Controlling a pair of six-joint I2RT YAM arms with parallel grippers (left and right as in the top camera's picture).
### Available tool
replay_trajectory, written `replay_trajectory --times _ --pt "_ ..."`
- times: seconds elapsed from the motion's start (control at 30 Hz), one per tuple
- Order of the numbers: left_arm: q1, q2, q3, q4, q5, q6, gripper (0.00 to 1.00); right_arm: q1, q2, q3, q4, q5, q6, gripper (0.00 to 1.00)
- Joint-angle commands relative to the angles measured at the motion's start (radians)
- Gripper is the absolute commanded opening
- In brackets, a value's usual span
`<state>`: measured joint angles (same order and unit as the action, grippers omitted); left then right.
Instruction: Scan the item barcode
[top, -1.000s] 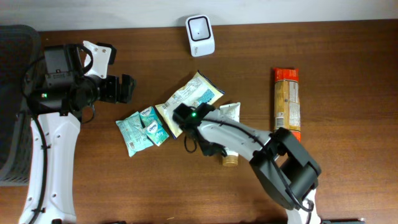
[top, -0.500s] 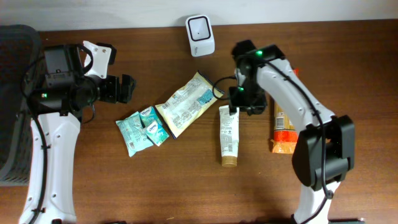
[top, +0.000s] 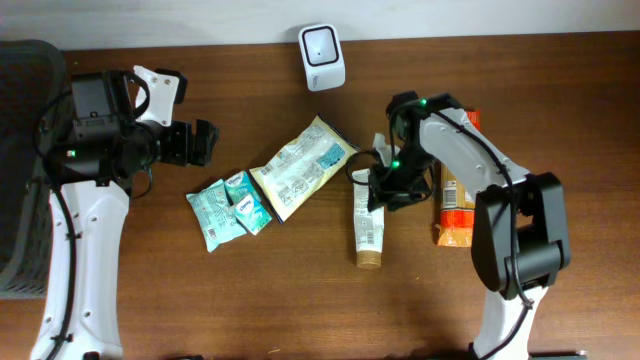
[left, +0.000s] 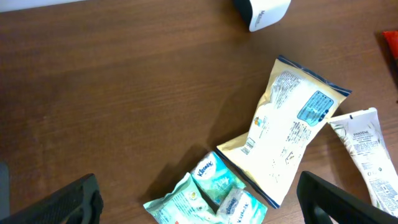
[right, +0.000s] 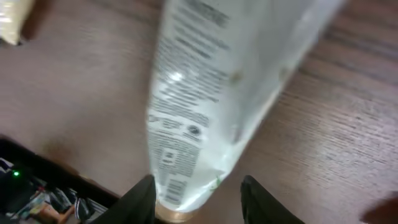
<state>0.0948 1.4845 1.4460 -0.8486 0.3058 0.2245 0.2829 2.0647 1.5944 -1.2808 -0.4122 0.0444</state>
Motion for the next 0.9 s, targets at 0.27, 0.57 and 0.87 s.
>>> replay_trajectory --times 0.27,0.57,0.87 --pt "0.002 -0.015 0.014 -0.001 0.001 0.016 0.99 0.360 -0.014 -0.082 -0.013 0.195 0.322 0.43" --pt "0.002 -0.015 0.014 -0.001 0.001 0.016 0.99 0.137 -0.014 -0.184 0.090 0.473 0.242 0.43" --pt "0.002 -0.015 0.014 -0.001 0.001 0.016 0.99 0.035 -0.016 0.049 0.138 0.355 0.109 0.43"
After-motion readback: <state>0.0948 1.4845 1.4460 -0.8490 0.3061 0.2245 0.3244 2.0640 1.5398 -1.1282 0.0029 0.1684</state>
